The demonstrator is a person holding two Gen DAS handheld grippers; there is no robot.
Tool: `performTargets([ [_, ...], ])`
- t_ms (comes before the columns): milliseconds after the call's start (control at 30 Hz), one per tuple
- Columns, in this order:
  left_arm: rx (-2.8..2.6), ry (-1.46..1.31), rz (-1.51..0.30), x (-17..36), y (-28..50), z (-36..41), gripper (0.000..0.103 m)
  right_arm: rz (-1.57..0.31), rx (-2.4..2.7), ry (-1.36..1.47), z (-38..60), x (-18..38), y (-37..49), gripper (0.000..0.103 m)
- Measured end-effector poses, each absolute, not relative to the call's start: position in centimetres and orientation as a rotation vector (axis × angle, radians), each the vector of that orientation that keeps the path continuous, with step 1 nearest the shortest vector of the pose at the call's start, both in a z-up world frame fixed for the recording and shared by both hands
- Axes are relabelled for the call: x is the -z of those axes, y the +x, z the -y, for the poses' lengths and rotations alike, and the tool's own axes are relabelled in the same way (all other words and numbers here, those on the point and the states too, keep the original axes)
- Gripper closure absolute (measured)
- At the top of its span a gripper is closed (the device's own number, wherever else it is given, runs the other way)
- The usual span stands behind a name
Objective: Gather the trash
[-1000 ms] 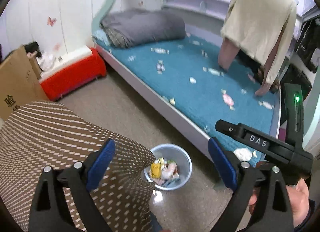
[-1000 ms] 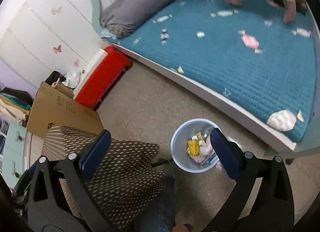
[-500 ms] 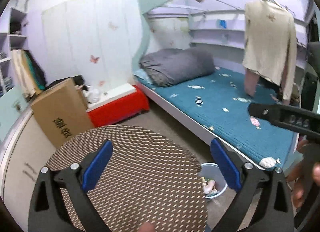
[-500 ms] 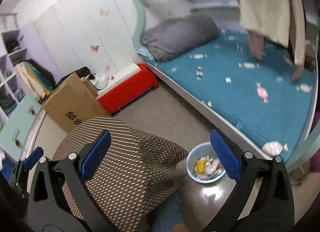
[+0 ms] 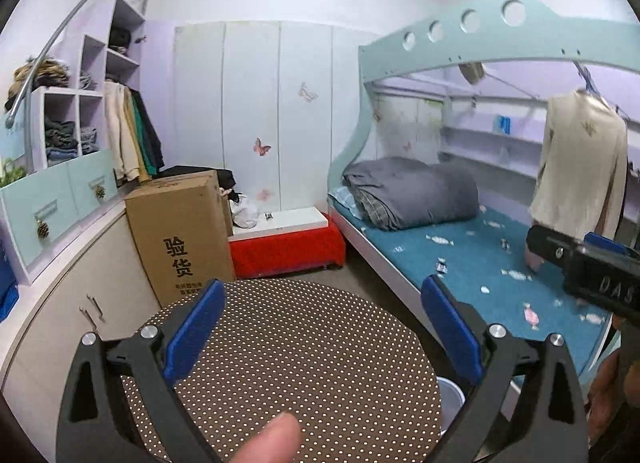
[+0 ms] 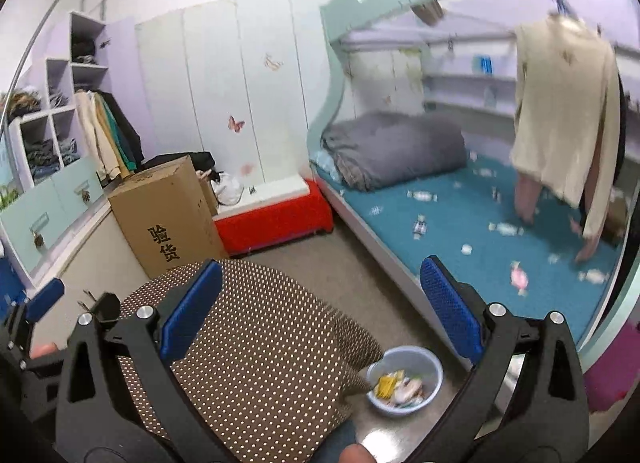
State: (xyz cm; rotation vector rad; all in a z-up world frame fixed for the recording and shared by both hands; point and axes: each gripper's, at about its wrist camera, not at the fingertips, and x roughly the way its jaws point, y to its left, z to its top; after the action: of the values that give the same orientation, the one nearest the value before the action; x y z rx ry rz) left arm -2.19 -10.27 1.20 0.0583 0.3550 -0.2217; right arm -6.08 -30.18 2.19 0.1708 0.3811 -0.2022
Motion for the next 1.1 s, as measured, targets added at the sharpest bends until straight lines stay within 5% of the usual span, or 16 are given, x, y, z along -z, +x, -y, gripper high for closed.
performTargets([
  [1100, 0.158, -0.039, -0.304, -3.1, -4.0, 6.7, 0.006, -0.316, 0.157, 0.079, 26.6, -3.8, -6.3, 0.006],
])
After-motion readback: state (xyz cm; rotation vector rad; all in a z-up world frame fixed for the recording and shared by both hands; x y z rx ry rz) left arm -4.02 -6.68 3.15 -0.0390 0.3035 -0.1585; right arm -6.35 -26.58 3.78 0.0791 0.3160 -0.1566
